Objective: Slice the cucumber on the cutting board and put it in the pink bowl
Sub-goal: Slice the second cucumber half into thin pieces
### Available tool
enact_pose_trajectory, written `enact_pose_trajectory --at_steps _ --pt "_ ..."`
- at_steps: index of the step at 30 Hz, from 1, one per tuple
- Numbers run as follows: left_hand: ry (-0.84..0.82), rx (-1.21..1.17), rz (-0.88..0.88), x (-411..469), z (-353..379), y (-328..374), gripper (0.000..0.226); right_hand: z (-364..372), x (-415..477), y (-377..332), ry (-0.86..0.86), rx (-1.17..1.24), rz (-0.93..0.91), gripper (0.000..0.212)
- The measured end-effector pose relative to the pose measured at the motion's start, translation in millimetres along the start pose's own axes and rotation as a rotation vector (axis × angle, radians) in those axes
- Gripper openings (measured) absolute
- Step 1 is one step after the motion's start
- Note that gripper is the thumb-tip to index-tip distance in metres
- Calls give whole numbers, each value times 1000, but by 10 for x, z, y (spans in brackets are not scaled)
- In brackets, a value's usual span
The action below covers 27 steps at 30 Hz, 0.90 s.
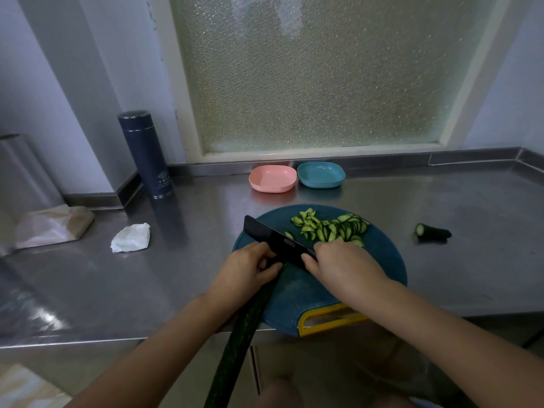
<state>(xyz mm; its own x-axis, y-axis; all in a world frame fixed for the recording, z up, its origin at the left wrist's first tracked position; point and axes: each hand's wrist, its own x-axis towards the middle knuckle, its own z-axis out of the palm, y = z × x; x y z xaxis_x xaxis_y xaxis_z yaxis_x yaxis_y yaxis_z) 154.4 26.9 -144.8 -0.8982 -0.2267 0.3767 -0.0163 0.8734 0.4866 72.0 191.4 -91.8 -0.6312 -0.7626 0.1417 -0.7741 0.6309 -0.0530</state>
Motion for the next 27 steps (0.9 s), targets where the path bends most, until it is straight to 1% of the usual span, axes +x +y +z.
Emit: enact_pose_trajectory --at_steps 3,6,12,16,20,27 --pt "8 3 -1 -3 4 -4 15 -7 0 2 -21 -14 -11 42" --pt "13 0 -4 -9 4 -13 16 -9 25 32 -60 37 3 42" --pt "9 -10 -3 7 -7 4 17 84 93 -35 -49 24 -28 41" --pt "16 -16 -9 -4 -5 9 16 127 73 -41 -42 5 9 42" --pt "13 -25 -8 -5 -11 12 15 120 41 7 -57 51 50 42" --pt "7 -27 -25 3 0 3 17 21 10 19 -47 60 18 40"
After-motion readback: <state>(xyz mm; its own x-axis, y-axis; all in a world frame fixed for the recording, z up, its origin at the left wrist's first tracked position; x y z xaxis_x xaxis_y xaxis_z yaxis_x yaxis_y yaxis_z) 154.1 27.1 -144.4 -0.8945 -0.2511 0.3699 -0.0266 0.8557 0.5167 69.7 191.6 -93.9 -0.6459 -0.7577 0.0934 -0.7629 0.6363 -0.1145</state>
